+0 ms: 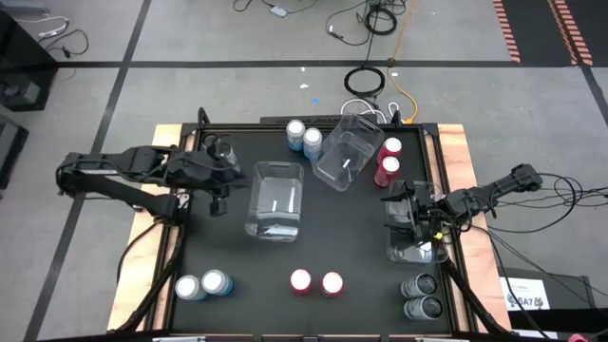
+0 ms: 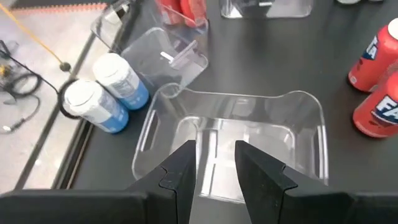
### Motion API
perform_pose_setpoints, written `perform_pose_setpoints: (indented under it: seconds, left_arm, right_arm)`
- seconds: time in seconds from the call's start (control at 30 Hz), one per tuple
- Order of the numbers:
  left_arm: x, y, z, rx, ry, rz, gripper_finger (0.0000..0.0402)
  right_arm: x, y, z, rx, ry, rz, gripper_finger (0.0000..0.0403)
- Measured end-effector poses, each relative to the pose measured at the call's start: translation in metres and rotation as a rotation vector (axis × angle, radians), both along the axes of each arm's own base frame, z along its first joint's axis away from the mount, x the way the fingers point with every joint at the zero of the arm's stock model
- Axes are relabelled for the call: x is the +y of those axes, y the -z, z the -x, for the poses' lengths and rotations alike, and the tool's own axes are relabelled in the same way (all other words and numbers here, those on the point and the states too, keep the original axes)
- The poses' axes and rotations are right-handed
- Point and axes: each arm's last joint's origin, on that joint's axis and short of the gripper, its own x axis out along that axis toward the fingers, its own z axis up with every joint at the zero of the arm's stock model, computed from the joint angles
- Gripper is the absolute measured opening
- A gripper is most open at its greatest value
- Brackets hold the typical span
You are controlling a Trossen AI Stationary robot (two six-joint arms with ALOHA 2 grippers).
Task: Sort soda cans
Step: Adjust the right transparent bin
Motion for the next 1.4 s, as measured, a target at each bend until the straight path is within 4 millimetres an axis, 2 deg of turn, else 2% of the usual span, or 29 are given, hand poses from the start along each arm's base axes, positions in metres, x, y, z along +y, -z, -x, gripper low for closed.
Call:
perform_pose_setpoints:
  seconds: [0.17,0.33,0.73,1.0,1.2,1.3,1.4]
  left_arm:
    - [0.004,0.011,0.016,-0.015,-0.009,-0.01,0.0123]
    - [0.004,0.016,0.022,-0.006,-0.01,-0.01,0.0123]
    - [0.004,0.017,0.02,-0.008,-0.015,-0.004,0.0123]
    - [0.004,0.017,0.02,-0.056,-0.169,0.174,0.0123]
    - [0.004,0.017,0.02,-0.071,-0.218,0.229,0.0123]
    - [0.004,0.017,0.02,-0.073,-0.224,0.236,0.0123]
    - [0.004,0.017,0.02,-0.073,-0.225,0.237,0.0123]
  right_arm:
    - [0.0,0.0,0.0,0.0,0.001,0.0,0.0396]
    - [0.0,0.0,0.0,0.0,0.0,0.0,0.0396]
    - [0.0,0.0,0.0,0.0,0.001,0.0,0.0396]
    - [-0.001,0.0,0.0,-0.004,0.027,-0.002,0.0396]
    - [-0.001,-0.001,0.0,-0.009,0.027,-0.019,0.0396]
    - [-0.001,-0.005,0.0,-0.046,0.028,-0.042,0.0396]
    - [-0.002,-0.017,0.001,-0.165,0.027,-0.09,0.0396]
